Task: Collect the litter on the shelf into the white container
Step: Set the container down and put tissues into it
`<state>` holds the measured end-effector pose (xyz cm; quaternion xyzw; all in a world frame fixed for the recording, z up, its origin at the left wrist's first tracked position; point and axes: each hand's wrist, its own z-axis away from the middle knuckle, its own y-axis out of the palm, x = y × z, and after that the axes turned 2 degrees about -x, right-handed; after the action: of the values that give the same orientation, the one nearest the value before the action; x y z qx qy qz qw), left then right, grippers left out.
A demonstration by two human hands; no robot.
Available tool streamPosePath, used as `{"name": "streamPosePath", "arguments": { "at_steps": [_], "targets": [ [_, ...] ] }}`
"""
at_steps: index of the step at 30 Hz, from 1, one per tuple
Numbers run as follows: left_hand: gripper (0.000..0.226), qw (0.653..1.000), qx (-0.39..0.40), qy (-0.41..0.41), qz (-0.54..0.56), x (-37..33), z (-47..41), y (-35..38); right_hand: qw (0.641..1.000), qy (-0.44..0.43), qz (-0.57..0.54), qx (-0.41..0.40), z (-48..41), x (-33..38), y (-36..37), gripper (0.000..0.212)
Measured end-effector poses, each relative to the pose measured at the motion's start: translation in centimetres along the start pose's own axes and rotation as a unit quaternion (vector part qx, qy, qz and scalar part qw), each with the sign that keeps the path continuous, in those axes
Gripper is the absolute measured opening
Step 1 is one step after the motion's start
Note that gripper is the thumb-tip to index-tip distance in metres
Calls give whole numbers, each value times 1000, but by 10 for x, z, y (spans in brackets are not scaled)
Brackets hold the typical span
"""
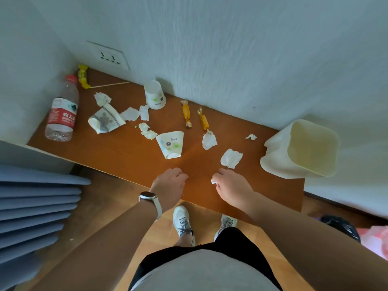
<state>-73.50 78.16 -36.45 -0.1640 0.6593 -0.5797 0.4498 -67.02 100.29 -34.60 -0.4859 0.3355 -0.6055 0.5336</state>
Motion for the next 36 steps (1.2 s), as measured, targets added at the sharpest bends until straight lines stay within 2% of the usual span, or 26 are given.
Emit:
{"name": "streamPosePath", "arguments": {
  "at_steps": [7,14,19,23,28,32,36],
  "targets": [
    [19,1000,-18,-2,10,-37,-21,-20,995,36,-60,-74,23,-14,-33,24],
    [21,992,-49,113,35,-108,-75,-54,976,58,-76,-194,56,-38,-102,17],
    [22,977,-74,193,50,-171,-111,-76,943,130,-127,-277,81,-73,-146,15],
    [24,969,-60,232,54,-213,-130,-77,935,199,-127,-264,102,-113,-155,17],
    [28,969,-20,243,50,-247,-145,-63,939,228,-139,-218,117,-142,-151,22],
    [29,969,1,246,15,-261,-151,-57,950,207,-132,-195,123,-158,-145,25],
    [32,975,6,220,-14,-263,-149,-55,967,140,-92,-193,127,-170,-147,27]
  ]
}}
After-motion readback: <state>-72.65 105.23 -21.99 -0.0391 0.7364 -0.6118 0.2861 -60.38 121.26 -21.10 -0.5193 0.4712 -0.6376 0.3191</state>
